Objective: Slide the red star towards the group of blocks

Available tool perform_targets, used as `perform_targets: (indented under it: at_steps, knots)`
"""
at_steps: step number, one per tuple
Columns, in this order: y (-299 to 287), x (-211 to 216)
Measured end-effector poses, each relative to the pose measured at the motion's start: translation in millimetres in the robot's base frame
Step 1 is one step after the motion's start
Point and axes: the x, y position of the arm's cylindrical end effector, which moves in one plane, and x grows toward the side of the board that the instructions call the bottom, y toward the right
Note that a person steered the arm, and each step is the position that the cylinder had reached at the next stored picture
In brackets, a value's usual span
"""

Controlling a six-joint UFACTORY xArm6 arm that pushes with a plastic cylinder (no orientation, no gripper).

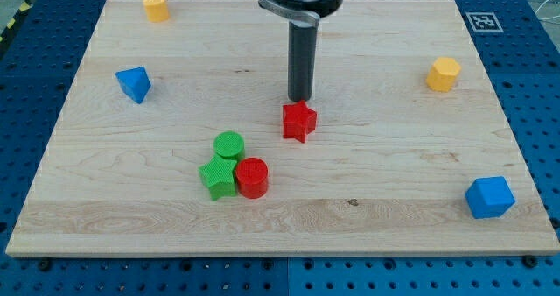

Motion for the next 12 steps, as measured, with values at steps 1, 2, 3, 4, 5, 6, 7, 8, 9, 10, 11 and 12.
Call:
perform_targets:
  at_steps: [1,2,3,4,5,6,7,8,9,10,11,12]
  knots:
    - [-1,36]
    - [-10,46]
    - [-9,23]
    - [14,14]
    - [33,31]
    - [27,46]
    - [1,46]
    - [-30,46]
    - [-38,33]
    - [-9,19]
    - [36,22]
    - [65,47]
